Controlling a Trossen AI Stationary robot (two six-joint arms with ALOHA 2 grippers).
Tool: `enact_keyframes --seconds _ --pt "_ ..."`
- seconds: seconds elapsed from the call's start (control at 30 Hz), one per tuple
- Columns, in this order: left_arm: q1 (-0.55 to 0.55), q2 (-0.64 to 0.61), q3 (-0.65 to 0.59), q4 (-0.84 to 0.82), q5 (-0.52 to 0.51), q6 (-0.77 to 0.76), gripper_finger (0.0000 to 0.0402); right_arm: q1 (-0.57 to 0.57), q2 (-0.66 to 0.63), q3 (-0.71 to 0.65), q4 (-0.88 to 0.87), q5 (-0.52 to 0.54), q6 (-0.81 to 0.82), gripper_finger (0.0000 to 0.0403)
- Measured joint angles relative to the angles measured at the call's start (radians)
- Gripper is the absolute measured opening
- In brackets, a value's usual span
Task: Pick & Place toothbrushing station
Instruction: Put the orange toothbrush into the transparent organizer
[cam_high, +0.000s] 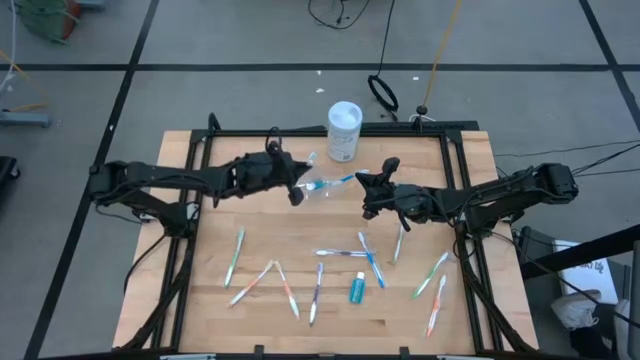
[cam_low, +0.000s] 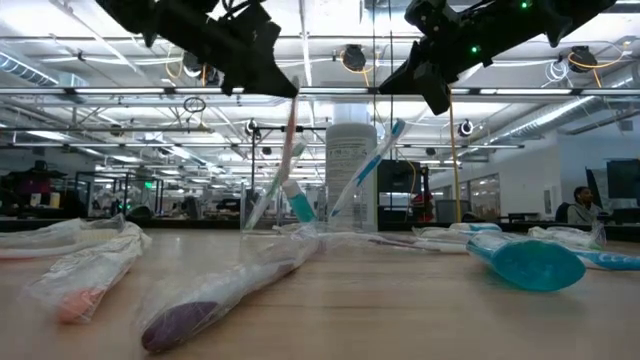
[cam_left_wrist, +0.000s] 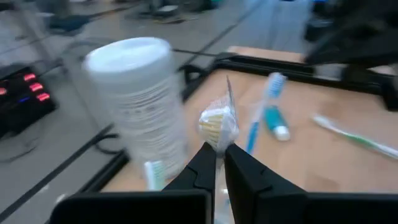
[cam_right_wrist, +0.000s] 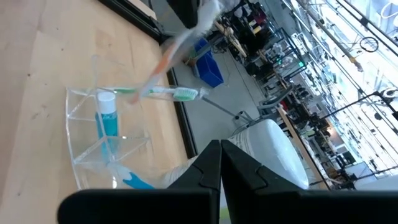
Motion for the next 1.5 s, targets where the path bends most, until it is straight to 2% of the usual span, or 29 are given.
enact_keyframes --seconds 0.07,0.23,0.43,0.57,0.8,0.93,1.17,1.37,1.5 --pt "-0.01 0.0 0.0 -0.005 -0.035 -0.006 0.0019 0.0 0.0 0.0 -0.002 -0.02 0.005 0.0" --pt "-0.034 0.0 0.0 -0.03 -0.047 -0.042 0.0008 -0.002 0.0 0.0 0.001 -0.086 0.005 0.0" --pt "-0.066 -0.055 0.003 0.032 -0.172 0.041 0.0016 -0.002 0.0 0.0 0.0 -0.091 0.023 0.0" --pt "-0.083 -0.102 0.001 -0.052 -0.172 -0.023 0.0021 -0.003 0.0 0.0 -0.002 -0.09 0.023 0.0" --pt "-0.08 -0.127 0.0 -0.318 -0.172 -0.211 0.0022 -0.003 0.0 0.0 -0.006 -0.09 0.024 0.0" --pt "-0.075 -0.095 0.0 -0.369 -0.171 -0.253 0.0023 -0.003 0.0 0.0 -0.007 -0.091 0.025 0.0" --pt "-0.072 -0.038 0.0 -0.35 -0.175 -0.251 0.0025 -0.003 0.0 0.0 -0.006 -0.091 0.032 0.0" --pt "-0.026 -0.016 0.0 -0.389 -0.266 -0.256 0.0057 -0.003 0.0 0.0 -0.007 -0.092 0.032 0.0" --pt "0.006 -0.016 0.0 -0.418 -0.262 -0.242 0.0098 -0.003 0.0 0.0 -0.007 -0.092 0.032 0.0"
